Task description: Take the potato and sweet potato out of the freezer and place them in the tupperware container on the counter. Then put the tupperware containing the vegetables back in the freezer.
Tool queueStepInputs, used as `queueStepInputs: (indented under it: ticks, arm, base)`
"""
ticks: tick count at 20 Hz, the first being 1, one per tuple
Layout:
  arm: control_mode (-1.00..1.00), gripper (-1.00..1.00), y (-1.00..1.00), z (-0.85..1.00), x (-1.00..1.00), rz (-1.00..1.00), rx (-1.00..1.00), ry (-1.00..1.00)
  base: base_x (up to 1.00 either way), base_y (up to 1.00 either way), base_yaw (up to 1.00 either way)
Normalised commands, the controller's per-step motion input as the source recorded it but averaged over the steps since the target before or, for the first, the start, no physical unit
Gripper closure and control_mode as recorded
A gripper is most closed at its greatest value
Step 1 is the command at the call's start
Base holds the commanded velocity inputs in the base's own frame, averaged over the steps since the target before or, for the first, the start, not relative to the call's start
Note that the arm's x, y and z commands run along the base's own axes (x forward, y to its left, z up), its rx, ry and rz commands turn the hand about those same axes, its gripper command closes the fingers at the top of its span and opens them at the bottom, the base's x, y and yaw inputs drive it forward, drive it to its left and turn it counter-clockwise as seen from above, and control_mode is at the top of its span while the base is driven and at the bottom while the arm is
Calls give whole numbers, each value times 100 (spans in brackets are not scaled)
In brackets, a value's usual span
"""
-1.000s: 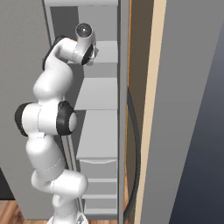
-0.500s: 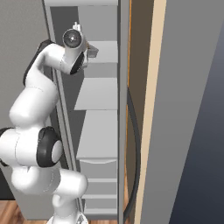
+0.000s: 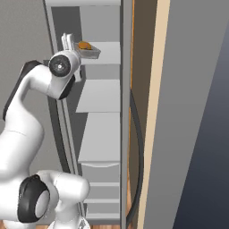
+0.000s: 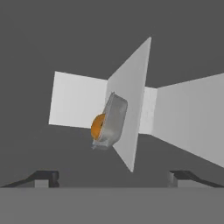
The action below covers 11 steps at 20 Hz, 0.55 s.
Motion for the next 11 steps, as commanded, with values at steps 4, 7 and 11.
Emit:
queueStepInputs:
  ticks: [4,7,11]
  arm:
    - [-100,-100,-17,30,-100,0,5,-1]
    - [-100,-100,-3,52,-100,0,1,0]
    - [-100,-100,0,51,-100,0,0,2]
  base:
    - [0,0,0]
    - [0,0,0]
    - [0,0,0]
